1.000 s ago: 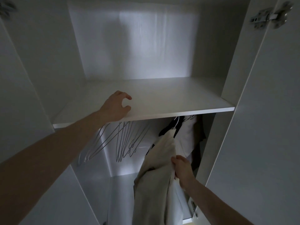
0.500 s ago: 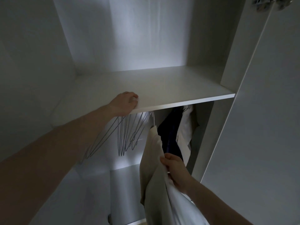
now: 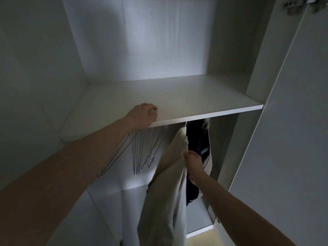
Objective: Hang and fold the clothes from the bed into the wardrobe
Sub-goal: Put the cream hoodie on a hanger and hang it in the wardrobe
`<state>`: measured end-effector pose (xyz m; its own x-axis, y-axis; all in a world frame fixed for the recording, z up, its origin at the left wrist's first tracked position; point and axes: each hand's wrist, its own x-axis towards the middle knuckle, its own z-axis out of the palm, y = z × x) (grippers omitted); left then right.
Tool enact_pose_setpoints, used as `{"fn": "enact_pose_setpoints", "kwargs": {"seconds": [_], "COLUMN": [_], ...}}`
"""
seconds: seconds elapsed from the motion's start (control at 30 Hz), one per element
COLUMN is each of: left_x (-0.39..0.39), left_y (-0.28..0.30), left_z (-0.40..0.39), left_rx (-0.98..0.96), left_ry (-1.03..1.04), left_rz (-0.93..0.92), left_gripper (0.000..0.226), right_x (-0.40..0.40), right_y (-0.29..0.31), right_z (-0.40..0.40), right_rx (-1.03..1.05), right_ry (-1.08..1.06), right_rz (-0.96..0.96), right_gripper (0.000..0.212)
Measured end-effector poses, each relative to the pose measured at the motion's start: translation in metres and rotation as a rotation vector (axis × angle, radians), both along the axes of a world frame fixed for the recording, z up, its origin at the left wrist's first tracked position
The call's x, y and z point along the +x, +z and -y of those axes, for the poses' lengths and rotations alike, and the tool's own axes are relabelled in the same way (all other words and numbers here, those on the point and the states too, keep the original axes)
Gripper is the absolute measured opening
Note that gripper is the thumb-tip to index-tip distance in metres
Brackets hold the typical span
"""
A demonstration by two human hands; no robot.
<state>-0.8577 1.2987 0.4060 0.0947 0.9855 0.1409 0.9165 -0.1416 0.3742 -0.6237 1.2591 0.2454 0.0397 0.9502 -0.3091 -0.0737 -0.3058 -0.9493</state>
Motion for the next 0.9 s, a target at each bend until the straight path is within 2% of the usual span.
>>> {"fn": "enact_pose_setpoints", "kwargs": {"seconds": [0.07,0.13,0.2,0.27,0.33,0.43,0.57,0.67,0.8,0.9], "left_x": [-0.001,-0.001,-0.001,-0.001,-0.001,-0.001,-0.005,-0.006,-0.003,-0.001], "left_y": [-0.001,0.0,-0.002,-0.004,-0.004,-0.005,-0.008,-0.011,-0.01,-0.007], "left_z": [0.0,0.001,-0.002,-0.004,-0.004,-0.004,-0.011,-0.014,-0.012,-0.01], "left_rx": [0.007,0.016,0.027,0.047,0.058,0.062,0.101,0.14,0.152,0.135], "left_ry": [-0.003,-0.008,-0.012,-0.015,-0.01,-0.013,-0.014,-0.013,0.009,0.021], "left_rz": [0.009,0.018,0.009,-0.004,-0.008,-0.013,-0.014,-0.023,-0.013,0.007], "left_gripper": [0.05,0.059,0.055,0.049,0.055,0.059,0.041,0.036,0.044,0.046], "right_x": [0.002,0.004,0.005,0.008,0.012,0.024,0.042,0.051,0.068,0.075], "right_y": [-0.004,-0.004,-0.002,0.0,0.003,0.003,-0.003,-0.009,-0.033,-0.042], "right_z": [-0.02,-0.037,-0.053,-0.068,-0.082,-0.106,-0.143,-0.154,-0.153,-0.151], "right_rx": [0.036,0.075,0.098,0.119,0.155,0.198,0.183,0.163,0.112,0.126], "right_ry": [-0.014,-0.012,-0.026,-0.042,-0.069,-0.077,-0.077,-0.03,0.104,0.108], "right_rz": [0.025,0.061,0.094,0.135,0.191,0.326,0.462,0.609,0.852,0.966], "right_gripper": [0.047,0.044,0.041,0.031,0.017,0.02,0.026,0.026,0.028,0.026]}}
